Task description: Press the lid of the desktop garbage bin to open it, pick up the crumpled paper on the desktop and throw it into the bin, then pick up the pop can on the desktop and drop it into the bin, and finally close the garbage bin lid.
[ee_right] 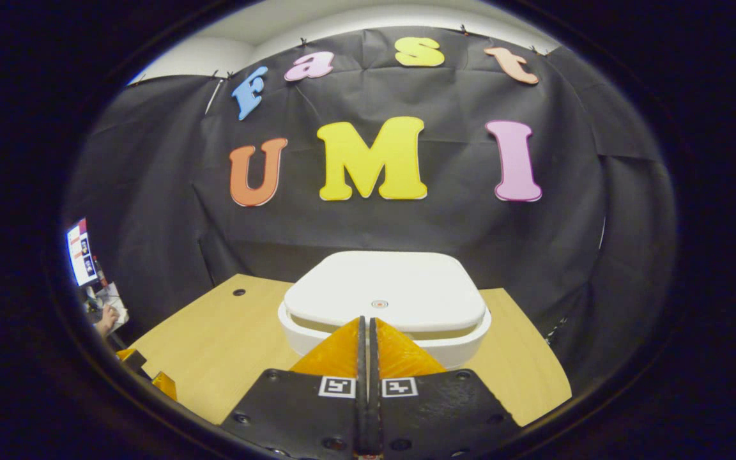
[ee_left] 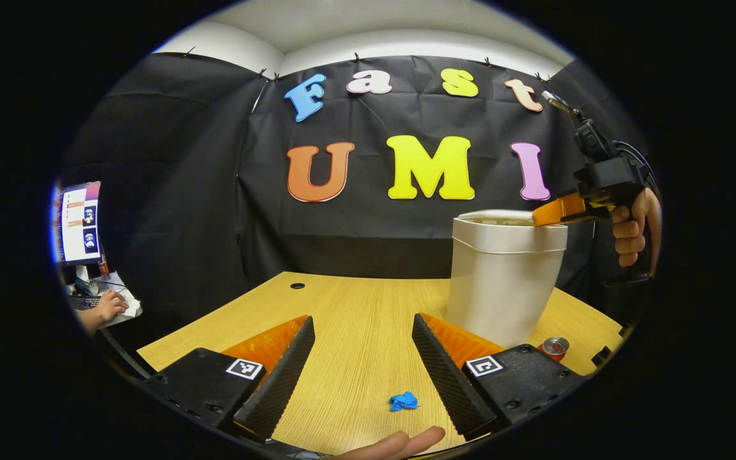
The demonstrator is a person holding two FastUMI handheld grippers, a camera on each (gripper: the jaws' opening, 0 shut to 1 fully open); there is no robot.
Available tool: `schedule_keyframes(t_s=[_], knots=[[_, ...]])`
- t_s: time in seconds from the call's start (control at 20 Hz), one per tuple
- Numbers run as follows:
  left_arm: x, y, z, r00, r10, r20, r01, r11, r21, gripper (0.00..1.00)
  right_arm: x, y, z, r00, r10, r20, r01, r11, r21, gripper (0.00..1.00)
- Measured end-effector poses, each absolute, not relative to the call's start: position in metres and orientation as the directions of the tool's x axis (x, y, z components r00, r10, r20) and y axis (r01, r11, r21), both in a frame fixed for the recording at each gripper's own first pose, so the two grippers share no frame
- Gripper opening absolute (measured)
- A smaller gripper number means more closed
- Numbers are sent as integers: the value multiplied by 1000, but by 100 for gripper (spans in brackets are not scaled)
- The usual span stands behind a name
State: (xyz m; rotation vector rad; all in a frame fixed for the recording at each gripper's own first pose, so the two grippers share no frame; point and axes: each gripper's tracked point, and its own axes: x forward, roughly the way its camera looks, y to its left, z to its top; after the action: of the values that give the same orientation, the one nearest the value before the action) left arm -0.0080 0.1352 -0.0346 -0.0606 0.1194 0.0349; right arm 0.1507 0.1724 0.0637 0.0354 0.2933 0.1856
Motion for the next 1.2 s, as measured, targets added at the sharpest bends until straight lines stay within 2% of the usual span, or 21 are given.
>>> schedule_keyframes(t_s=[0.1, 0.25, 0.5, 0.6, 0.75, 0.9, 0.95, 1.0, 1.05, 1.1, 1.2], knots=[[-9, 137, -29, 994, 39, -101, -44, 998, -43, 99, 137, 169, 51, 946, 182, -268, -177, 983, 42, 0], [-8, 140, -30, 994, 49, -94, -52, 998, -26, 99, 123, 172, 49, 960, 209, -186, -203, 978, 50, 0], [-2, 153, -35, 988, 122, -94, -121, 993, 15, 99, 82, 168, 52, 969, 233, -88, -228, 972, 62, 0], [2, 143, -37, 991, 95, -96, -94, 995, 12, 99, 59, 172, 53, 953, 297, -56, -291, 952, 95, 0], [5, 129, -42, 993, 37, -115, -37, 999, 6, 99, 41, 149, 46, 962, 271, -28, -267, 959, 98, 0], [6, 117, -52, 988, 4, -156, -5, 1000, -5, 99, 15, 148, 46, 947, 321, 31, -322, 945, 55, 2], [8, 110, -53, 988, -14, -155, 15, 1000, 4, 99, 9, 144, 45, 944, 324, 61, -327, 944, 46, 21], [11, 105, -55, 988, -27, -153, 30, 999, 16, 99, 9, 141, 42, 946, 316, 75, -320, 947, 43, 31], [12, 102, -63, 986, -30, -164, 36, 999, 30, 99, 10, 137, 33, 950, 304, 73, -308, 951, 41, 55], [12, 100, -72, 983, -29, -182, 38, 998, 44, 99, 11, 137, 26, 952, 301, 63, -304, 951, 52, 66], [8, 96, -90, 978, -46, -202, 60, 996, 63, 99, 11, 146, 14, 945, 325, 40, -327, 942, 77, 77]])
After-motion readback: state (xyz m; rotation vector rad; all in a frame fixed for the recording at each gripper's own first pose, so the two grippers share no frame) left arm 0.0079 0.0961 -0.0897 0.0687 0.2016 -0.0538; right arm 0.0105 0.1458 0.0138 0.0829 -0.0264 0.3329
